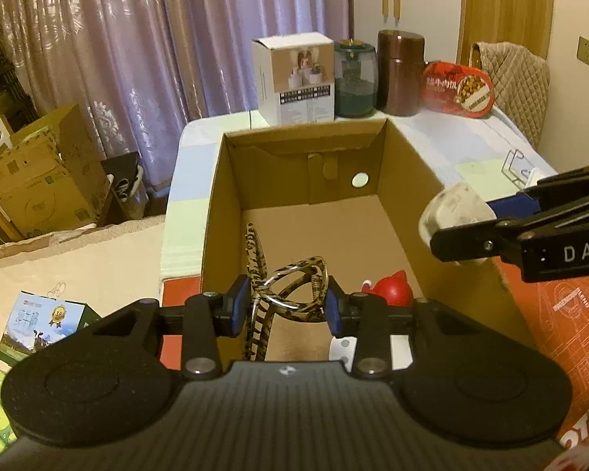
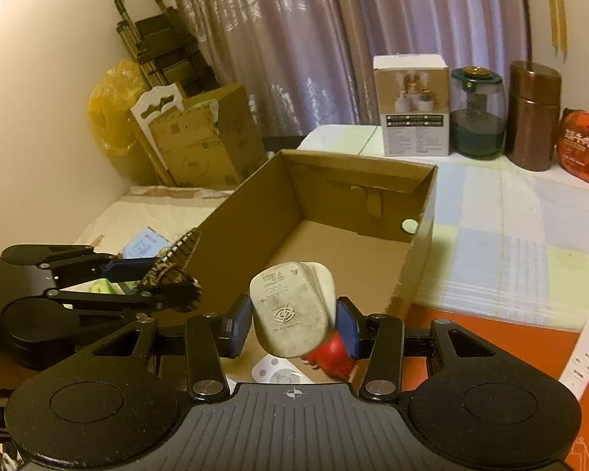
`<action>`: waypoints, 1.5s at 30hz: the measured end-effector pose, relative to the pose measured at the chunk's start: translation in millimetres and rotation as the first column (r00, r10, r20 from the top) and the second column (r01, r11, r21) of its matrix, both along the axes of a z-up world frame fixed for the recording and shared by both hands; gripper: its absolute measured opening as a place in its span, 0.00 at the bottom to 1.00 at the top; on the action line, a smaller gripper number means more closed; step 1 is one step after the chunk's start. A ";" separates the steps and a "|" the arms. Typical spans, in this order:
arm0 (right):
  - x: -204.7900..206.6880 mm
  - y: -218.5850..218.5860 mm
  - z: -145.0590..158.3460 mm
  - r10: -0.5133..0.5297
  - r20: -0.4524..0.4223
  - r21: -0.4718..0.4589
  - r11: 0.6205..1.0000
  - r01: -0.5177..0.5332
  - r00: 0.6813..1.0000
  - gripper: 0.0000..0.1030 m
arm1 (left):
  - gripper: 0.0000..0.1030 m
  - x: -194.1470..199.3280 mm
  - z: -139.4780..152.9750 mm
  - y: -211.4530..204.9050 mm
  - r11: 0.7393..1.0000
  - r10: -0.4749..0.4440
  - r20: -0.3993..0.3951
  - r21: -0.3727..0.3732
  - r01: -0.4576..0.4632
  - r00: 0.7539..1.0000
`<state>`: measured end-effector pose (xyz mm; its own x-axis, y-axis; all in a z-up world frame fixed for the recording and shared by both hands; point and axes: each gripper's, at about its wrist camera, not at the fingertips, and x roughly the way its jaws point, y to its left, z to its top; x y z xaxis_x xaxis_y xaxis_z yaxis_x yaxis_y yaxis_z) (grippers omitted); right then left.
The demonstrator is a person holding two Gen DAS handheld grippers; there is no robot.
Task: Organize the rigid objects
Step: 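Open the left gripper to drop the lanyard into the box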
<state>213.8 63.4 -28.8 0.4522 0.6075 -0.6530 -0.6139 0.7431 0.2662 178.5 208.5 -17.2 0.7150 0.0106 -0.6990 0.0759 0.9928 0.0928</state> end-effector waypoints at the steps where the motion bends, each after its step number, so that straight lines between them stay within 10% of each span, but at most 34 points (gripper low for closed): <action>1: 1.2 1.5 -1.8 0.001 -0.002 -0.003 1.000 -0.001 1.000 0.42 | 0.33 2.4 -3.3 0.2 1.000 -0.001 -0.005 0.002 0.001 1.000; 45: 21.4 20.9 -18.4 -0.021 -0.007 -0.048 0.999 0.021 1.000 0.42 | 0.46 8.4 -7.3 0.3 1.000 -0.001 0.034 0.018 0.001 0.999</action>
<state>235.2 84.4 -47.2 0.4592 0.5657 -0.6849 -0.5963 0.7678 0.2344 186.9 208.8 -24.4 0.7385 0.0220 -0.6738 0.0735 0.9909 0.1129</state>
